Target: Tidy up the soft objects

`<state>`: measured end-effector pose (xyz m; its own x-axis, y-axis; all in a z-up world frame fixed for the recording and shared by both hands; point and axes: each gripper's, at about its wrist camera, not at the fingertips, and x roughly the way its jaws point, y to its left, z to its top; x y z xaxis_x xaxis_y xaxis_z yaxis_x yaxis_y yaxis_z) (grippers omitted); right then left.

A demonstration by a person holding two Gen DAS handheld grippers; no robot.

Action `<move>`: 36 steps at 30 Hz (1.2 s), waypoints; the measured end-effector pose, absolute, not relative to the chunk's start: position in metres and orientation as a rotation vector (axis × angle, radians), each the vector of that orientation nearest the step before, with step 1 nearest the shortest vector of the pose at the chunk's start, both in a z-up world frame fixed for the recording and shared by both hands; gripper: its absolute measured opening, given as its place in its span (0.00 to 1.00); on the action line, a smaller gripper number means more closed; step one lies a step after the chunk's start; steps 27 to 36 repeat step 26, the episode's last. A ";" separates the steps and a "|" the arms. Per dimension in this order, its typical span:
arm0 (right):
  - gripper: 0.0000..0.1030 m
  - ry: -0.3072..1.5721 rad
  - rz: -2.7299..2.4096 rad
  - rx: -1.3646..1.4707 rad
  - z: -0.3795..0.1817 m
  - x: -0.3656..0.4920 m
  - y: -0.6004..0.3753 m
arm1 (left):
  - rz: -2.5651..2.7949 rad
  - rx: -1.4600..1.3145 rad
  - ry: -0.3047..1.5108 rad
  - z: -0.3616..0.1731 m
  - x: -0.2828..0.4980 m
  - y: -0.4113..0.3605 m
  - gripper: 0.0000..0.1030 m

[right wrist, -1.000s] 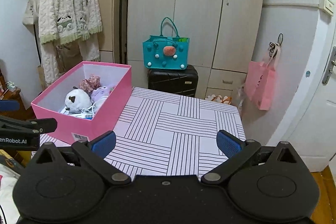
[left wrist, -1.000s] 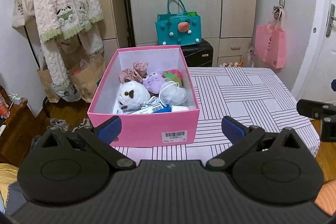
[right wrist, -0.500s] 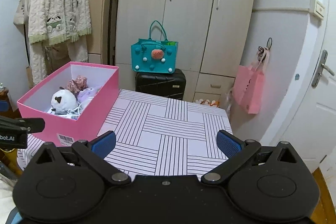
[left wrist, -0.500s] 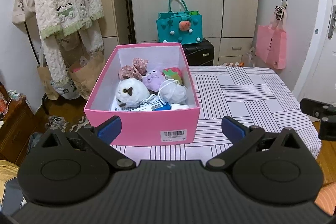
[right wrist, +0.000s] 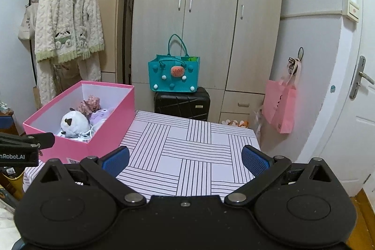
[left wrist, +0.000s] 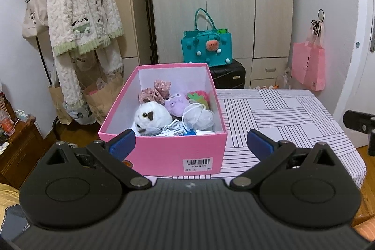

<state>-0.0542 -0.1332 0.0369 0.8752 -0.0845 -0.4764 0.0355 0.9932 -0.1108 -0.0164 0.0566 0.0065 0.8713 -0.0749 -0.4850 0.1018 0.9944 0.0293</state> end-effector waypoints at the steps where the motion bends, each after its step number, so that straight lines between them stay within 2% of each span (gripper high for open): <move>1: 1.00 0.498 -0.062 -0.100 0.037 -0.055 -0.133 | -0.091 0.054 0.500 0.006 -0.017 0.057 1.00; 36: 1.00 0.515 -0.074 -0.101 0.030 -0.047 -0.141 | -0.090 0.090 0.525 0.001 -0.017 0.052 1.00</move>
